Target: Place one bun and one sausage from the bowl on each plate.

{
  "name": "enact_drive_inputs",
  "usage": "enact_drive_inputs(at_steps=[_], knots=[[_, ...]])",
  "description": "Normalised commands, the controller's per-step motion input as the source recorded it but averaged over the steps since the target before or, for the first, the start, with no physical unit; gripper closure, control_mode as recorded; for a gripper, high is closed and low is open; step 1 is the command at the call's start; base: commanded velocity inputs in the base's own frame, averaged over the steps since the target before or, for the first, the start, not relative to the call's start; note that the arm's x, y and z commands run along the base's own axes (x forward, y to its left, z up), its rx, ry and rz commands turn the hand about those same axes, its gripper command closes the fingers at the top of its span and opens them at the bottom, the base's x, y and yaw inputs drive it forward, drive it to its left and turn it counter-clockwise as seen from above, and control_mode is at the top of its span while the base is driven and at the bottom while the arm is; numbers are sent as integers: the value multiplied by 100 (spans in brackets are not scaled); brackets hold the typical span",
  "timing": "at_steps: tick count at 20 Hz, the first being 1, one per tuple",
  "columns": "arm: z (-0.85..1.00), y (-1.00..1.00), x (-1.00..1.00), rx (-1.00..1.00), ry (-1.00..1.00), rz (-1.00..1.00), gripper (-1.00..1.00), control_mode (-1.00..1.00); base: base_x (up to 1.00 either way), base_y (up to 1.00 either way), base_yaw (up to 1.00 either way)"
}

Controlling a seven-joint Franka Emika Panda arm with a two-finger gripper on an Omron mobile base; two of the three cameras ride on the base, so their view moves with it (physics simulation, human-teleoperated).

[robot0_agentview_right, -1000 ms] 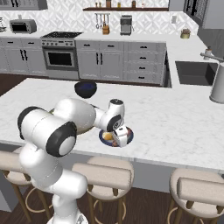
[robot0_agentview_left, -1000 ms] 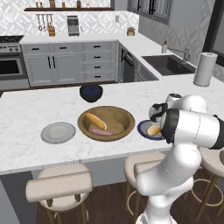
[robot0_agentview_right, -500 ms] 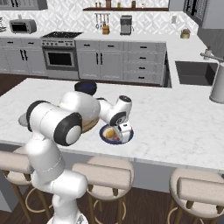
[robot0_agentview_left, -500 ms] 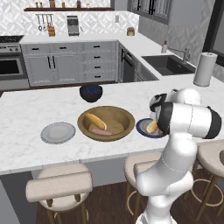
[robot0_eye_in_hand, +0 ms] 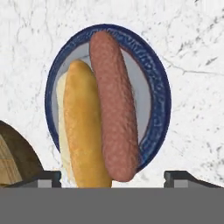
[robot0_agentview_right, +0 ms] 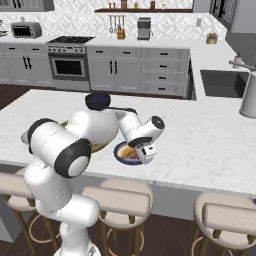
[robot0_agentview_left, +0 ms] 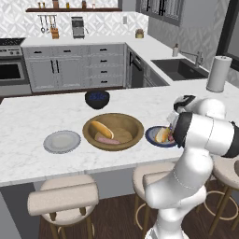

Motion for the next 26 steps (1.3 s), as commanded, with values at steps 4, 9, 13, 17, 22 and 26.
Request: enact_drive_inputs(at_steps=[4, 9, 13, 17, 22, 26], knots=[[100, 21, -90, 3, -28, 1, -100, -100, 0, 0, 0], [100, 77, -66, -5, -3, 9, -100, -100, 0, 0, 0], [100, 100, 0, -20, 19, 28, -100, -100, 0, 0, 0], [99, 89, 1, -24, 20, 32, -100, -100, 0, 0, 0], [30, 42, 1, -20, 3, 14, -100, -100, 0, 0, 0], [0, 0, 2, -13, -2, 14, -100, -100, 0, 0, 0]])
